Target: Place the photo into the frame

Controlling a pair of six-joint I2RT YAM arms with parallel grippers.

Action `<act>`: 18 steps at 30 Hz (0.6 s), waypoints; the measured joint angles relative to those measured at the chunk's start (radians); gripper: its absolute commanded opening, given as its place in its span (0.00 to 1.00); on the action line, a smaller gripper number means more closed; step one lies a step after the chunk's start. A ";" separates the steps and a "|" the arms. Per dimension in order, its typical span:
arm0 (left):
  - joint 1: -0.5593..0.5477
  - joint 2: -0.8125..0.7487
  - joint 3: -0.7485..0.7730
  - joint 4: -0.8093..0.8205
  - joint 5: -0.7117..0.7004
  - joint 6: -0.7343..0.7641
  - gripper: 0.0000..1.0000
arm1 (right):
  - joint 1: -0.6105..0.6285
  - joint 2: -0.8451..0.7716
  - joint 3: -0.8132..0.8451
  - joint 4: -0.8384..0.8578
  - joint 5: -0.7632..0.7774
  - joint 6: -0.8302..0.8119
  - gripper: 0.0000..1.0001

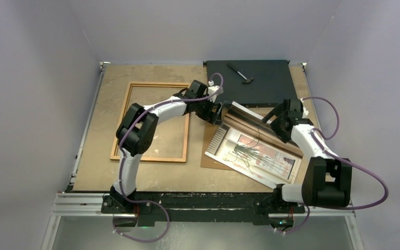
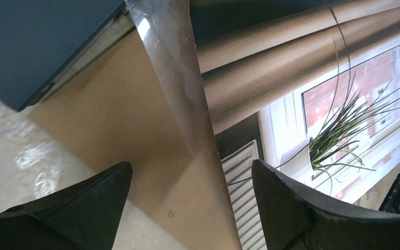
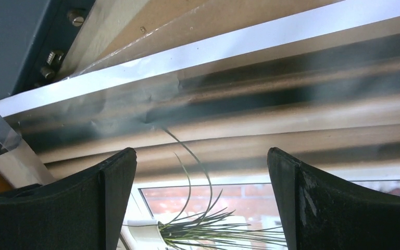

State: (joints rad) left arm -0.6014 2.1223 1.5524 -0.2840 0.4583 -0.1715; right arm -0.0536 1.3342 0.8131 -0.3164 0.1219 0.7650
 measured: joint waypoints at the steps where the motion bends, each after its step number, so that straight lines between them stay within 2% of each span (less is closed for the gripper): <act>1: 0.000 0.013 0.000 0.019 0.018 -0.013 0.75 | 0.000 -0.005 -0.009 0.003 -0.015 -0.001 0.97; 5: 0.005 0.051 0.006 0.068 0.080 -0.057 0.59 | 0.000 -0.029 -0.020 0.013 -0.054 -0.007 0.97; 18: 0.066 0.113 0.017 0.227 0.259 -0.164 0.38 | 0.000 -0.052 -0.066 0.041 -0.142 -0.026 0.96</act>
State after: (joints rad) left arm -0.5354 2.2349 1.5692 -0.0574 0.7177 -0.3359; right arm -0.0536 1.2819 0.7471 -0.2756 -0.0200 0.7391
